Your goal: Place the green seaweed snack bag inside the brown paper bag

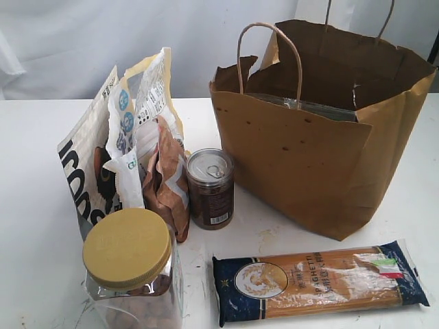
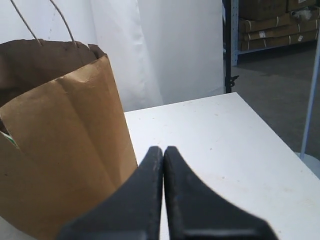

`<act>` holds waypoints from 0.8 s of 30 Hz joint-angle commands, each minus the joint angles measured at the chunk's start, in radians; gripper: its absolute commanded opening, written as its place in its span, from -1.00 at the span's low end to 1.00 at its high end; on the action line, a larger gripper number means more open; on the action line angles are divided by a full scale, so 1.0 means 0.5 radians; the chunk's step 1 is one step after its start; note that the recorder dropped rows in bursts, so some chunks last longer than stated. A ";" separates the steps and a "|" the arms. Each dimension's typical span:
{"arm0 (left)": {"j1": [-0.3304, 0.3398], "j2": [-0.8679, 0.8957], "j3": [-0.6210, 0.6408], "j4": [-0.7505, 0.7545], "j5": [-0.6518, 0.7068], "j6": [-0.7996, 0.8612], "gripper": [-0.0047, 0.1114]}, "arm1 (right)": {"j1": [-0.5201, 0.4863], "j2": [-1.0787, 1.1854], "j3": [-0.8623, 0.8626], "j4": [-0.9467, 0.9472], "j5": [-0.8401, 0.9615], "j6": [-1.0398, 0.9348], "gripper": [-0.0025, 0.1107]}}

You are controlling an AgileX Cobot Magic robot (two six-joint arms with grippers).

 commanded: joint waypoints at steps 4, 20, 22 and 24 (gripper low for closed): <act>-0.011 -0.009 0.010 0.005 -0.019 -0.003 -0.92 | -0.012 -0.012 0.024 0.133 -0.007 -0.084 -0.96; -0.011 -0.009 0.010 0.005 -0.019 -0.003 -0.92 | -0.012 -0.210 0.444 0.387 -0.167 -0.446 -0.96; -0.011 -0.009 0.010 0.005 -0.019 -0.003 -0.92 | -0.012 -0.210 0.473 0.410 -0.173 -0.500 -0.96; -0.011 -0.009 0.010 0.005 -0.019 -0.003 -0.92 | -0.012 -0.210 0.473 0.439 -0.079 -0.579 -0.96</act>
